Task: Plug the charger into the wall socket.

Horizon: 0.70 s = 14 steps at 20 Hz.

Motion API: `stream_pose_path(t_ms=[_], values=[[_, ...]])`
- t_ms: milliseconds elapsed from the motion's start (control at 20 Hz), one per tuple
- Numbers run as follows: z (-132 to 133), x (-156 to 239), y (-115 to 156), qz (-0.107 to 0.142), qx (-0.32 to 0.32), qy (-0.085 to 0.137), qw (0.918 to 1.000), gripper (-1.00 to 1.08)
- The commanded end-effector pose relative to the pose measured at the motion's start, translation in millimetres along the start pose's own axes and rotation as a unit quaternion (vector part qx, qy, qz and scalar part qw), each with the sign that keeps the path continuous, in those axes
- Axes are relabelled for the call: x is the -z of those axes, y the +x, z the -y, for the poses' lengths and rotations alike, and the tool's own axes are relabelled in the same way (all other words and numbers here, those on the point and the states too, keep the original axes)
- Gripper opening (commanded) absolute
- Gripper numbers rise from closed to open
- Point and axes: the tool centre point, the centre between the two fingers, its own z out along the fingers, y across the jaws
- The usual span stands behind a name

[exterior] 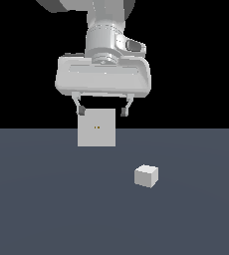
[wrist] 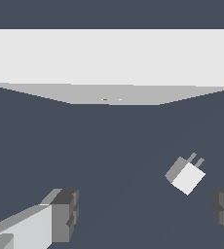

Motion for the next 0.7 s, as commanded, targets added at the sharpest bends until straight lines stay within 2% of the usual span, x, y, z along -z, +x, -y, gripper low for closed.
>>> stream_pose_path(t_ms=[0,300,650], values=[[0.0,0.0,0.0,0.0,0.0,0.0,1.0,1.0],[-2.6,-1.9,-0.7,-0.006,-0.008,-0.002,0.9999,1.0],[-12.0,-8.9,-3.6,-0.029,-0.039,-0.007,0.9988,1.0]])
